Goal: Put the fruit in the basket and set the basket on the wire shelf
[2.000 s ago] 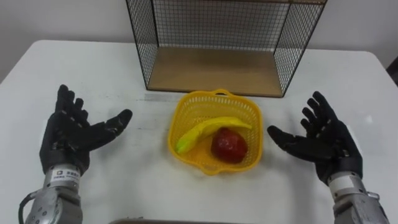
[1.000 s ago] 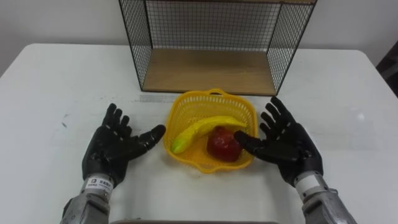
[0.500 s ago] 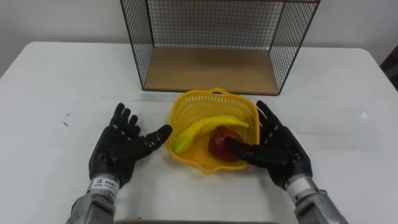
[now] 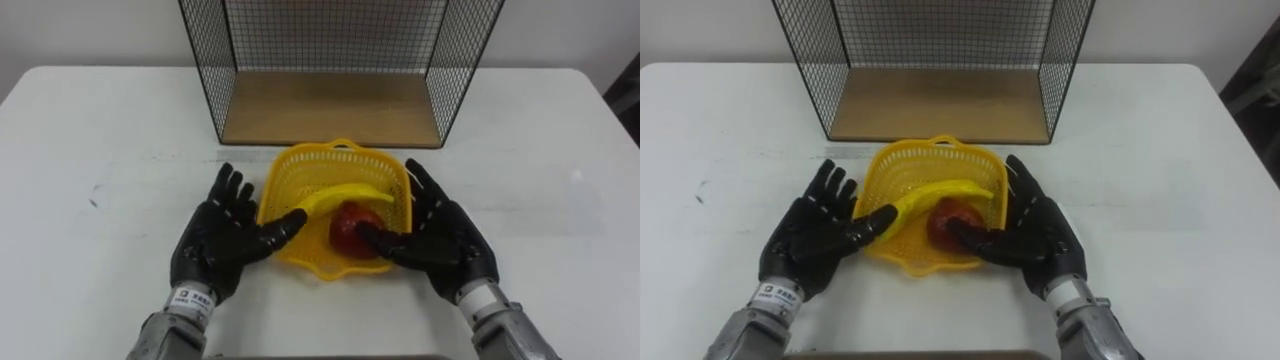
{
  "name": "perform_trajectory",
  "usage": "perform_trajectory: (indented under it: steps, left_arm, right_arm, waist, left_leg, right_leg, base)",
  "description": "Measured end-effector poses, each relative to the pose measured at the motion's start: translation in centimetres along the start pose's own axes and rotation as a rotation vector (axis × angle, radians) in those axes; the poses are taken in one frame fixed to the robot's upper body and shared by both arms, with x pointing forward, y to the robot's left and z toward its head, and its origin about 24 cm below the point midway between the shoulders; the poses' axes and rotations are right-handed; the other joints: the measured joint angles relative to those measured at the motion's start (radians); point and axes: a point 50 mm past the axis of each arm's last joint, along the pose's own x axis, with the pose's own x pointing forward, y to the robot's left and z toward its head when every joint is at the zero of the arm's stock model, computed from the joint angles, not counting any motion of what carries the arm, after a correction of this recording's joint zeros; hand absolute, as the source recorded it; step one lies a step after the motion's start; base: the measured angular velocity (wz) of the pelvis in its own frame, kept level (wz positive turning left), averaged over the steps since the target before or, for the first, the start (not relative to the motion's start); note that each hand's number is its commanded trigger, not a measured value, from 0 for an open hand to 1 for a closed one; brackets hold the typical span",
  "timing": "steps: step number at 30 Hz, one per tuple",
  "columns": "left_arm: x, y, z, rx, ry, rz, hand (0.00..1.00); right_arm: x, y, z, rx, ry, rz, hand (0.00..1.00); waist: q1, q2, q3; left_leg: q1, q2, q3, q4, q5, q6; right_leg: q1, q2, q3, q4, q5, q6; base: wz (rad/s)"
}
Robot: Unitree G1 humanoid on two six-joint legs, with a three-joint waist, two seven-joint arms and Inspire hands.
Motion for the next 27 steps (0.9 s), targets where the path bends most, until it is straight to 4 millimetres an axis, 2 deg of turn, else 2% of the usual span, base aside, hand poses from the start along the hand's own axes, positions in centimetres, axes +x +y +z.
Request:
perform_trajectory:
  steps: [6, 8, 11, 27]
  left_arm:
    - [0.0, -0.8, -0.6, 0.0, 0.027, -0.054, 0.0]
    - [0.0, -0.9, -0.7, 0.005, 0.032, -0.066, 0.0]
    - [-0.1, -1.2, -0.9, 0.011, 0.047, -0.098, 0.0]
    - [-0.1, -1.4, -0.9, 0.013, 0.049, -0.136, 0.0]
  right_arm:
    - [0.4, 0.3, -0.5, 0.007, 0.0, 0.026, 0.0]
    - [0.6, 0.2, -0.7, 0.017, 0.002, 0.025, 0.0]
    - [0.8, 0.5, -0.7, 0.022, 0.001, 0.033, 0.0]
    - [1.0, 0.6, -0.7, 0.056, -0.005, 0.022, 0.0]
  waist:
    - [-0.007, -0.004, 0.0017]
    - [-0.01, -0.012, 0.0064]
    - [-0.01, -0.021, 0.0057]
    - [-0.004, -0.018, 0.0065]
  left_leg:
    - [0.002, -0.001, 0.005, 0.004, 0.0, 0.0]
    - [0.002, 0.0, 0.005, 0.006, 0.0, 0.0]
    - [-0.003, 0.002, 0.004, 0.007, 0.0, 0.0]
    - [-0.004, 0.0, 0.007, 0.011, 0.0, 0.0]
  right_leg:
    - [0.0, 0.0, 0.009, 0.0, 0.0, 0.0]
    - [0.002, 0.001, 0.009, 0.0, 0.0, 0.0]
    - [-0.003, 0.002, 0.007, 0.002, 0.001, -0.001]
    - [-0.009, 0.002, 0.011, 0.018, 0.001, -0.001]
  base:
    - [-0.02]
    - [0.0]
    - [0.0]
    - [0.0]
